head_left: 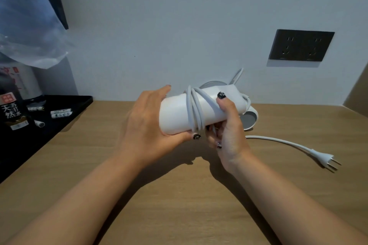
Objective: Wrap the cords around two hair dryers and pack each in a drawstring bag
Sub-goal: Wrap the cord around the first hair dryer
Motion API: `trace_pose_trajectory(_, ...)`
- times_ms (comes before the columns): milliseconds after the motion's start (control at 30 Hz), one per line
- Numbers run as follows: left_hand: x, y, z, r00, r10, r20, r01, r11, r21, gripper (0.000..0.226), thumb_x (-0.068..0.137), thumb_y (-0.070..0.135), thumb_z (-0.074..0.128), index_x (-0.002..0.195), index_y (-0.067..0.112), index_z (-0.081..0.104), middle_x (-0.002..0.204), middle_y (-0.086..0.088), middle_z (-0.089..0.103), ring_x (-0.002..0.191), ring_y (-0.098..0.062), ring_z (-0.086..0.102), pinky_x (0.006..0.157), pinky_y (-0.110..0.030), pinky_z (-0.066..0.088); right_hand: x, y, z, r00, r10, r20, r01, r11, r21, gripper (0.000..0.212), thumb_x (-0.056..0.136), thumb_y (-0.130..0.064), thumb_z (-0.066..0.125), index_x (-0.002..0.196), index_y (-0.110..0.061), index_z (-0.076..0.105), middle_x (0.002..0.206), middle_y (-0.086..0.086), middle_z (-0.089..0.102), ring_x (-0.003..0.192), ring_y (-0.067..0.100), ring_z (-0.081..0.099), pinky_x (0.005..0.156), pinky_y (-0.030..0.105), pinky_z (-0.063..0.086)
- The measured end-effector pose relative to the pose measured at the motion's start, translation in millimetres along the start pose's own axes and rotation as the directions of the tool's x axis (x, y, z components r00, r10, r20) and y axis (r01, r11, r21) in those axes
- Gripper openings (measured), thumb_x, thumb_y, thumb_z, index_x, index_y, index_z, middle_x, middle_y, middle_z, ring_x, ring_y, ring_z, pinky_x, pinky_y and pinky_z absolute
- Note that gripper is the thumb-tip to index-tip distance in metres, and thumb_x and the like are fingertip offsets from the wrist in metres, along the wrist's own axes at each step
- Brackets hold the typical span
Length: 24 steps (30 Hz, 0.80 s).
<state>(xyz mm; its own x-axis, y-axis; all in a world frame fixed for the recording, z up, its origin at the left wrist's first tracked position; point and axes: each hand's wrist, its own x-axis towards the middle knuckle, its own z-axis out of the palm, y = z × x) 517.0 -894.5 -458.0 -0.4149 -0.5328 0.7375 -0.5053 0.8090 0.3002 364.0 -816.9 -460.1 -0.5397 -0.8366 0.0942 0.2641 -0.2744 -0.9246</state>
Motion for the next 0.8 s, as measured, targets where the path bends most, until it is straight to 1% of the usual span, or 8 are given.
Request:
trace_pose_trajectory(100, -3.0, 4.7, 0.5, 0.939, -0.259, 0.226, 0.32, 0.899, -0.298, 0.087, 0.049, 0.076, 0.066, 0.123, 0.034, 0.047, 0.11, 0.011, 0.059, 0.091, -0.012, 0.062, 0.07, -0.035, 0.057, -0.9, -2.0, -2.1, 1.0, -0.028, 0.01, 0.028, 0.999, 0.047, 0.058, 0.061, -0.054, 0.063, 0.1, -0.012, 0.059, 0.069, 0.0, 0.048, 0.044, 0.004, 0.042, 0.035, 0.016, 0.028)
trace_pose_trajectory(167, -2.0, 8.0, 1.3, 0.818, -0.338, 0.466, 0.572, 0.568, -0.592, 0.082, 0.049, 0.068, 0.07, 0.119, 0.028, 0.052, 0.1, -0.001, 0.065, 0.075, -0.019, 0.068, 0.06, -0.037, 0.059, -0.9, -2.5, -2.9, 0.992, -0.113, 0.056, 0.109, 0.991, 0.082, 0.051, 0.061, -0.045, 0.066, 0.096, -0.009, 0.06, 0.064, -0.007, 0.055, 0.045, 0.001, 0.05, 0.037, 0.012, 0.034)
trace_pose_trajectory(233, -0.9, 10.8, -3.1, 0.664, -0.308, 0.681, 0.747, 0.247, -0.617, 0.073, 0.058, 0.064, 0.069, 0.115, 0.019, 0.059, 0.085, -0.009, 0.068, 0.067, -0.023, 0.067, 0.053, -0.035, 0.057, -0.5, -3.0, -4.9, 0.967, -0.229, 0.114, 0.228, 0.973, 0.019, 0.042, 0.054, -0.044, 0.065, 0.082, -0.014, 0.059, 0.058, -0.013, 0.057, 0.05, -0.001, 0.053, 0.042, 0.011, 0.037)
trace_pose_trajectory(367, -3.2, 13.2, -11.1, 0.526, -0.222, 0.821, 0.848, 0.061, -0.527, 0.05, 0.071, 0.051, 0.068, 0.106, 0.015, 0.064, 0.078, -0.008, 0.073, 0.078, -0.027, 0.07, 0.058, -0.035, 0.058, -3.2, -3.1, -9.7, 0.924, -0.31, 0.223, 0.325, 0.945, -0.034, 0.026, 0.065, -0.034, 0.065, 0.084, -0.017, 0.061, 0.066, -0.013, 0.065, 0.064, 0.001, 0.062, 0.05, 0.016, 0.046)
trace_pose_trajectory(433, -4.8, 16.4, -8.3, 0.546, -0.213, 0.81, 0.835, 0.07, -0.545, 0.046, 0.07, 0.048, 0.075, 0.102, 0.015, 0.066, 0.079, -0.007, 0.073, 0.078, -0.025, 0.07, 0.058, -0.035, 0.058, -1.4, -3.4, -10.2, 0.931, -0.296, 0.213, 0.299, 0.954, 0.016, 0.017, 0.076, -0.028, 0.055, 0.086, -0.016, 0.059, 0.064, -0.013, 0.065, 0.062, -0.001, 0.062, 0.049, 0.013, 0.045)
trace_pose_trajectory(600, -5.5, 28.5, 5.5, 0.688, -0.308, 0.657, 0.723, 0.211, -0.658, 0.06, 0.053, 0.043, 0.084, 0.101, 0.012, 0.065, 0.084, -0.007, 0.07, 0.074, -0.018, 0.068, 0.058, -0.038, 0.058, 3.9, -5.6, -6.9, 0.959, -0.234, 0.162, 0.244, 0.969, -0.039, 0.028, 0.088, -0.042, 0.045, 0.079, -0.017, 0.056, 0.058, -0.011, 0.057, 0.051, 0.0, 0.053, 0.042, 0.011, 0.036)
trace_pose_trajectory(700, -4.0, 22.0, 6.8, 0.777, -0.427, 0.461, 0.625, 0.447, -0.64, 0.068, 0.04, 0.054, 0.085, 0.095, 0.022, 0.064, 0.08, 0.007, 0.073, 0.077, -0.015, 0.07, 0.068, -0.045, 0.061, 6.0, -0.7, -6.1, 0.969, -0.2, 0.143, 0.216, 0.971, -0.107, 0.046, 0.098, -0.046, 0.042, 0.073, -0.01, 0.054, 0.058, -0.004, 0.055, 0.052, 0.002, 0.051, 0.048, 0.013, 0.038)
trace_pose_trajectory(800, -1.3, 13.9, 1.6, 0.853, -0.434, 0.289, 0.521, 0.705, -0.48, 0.072, 0.039, 0.071, 0.083, 0.092, 0.03, 0.058, 0.085, 0.009, 0.067, 0.081, -0.012, 0.065, 0.062, -0.036, 0.056, 7.5, 3.4, -5.0, 0.967, -0.18, 0.179, 0.219, 0.948, -0.231, 0.059, 0.091, -0.065, 0.041, 0.08, -0.011, 0.062, 0.07, 0.005, 0.06, 0.067, 0.012, 0.054, 0.059, 0.021, 0.043)
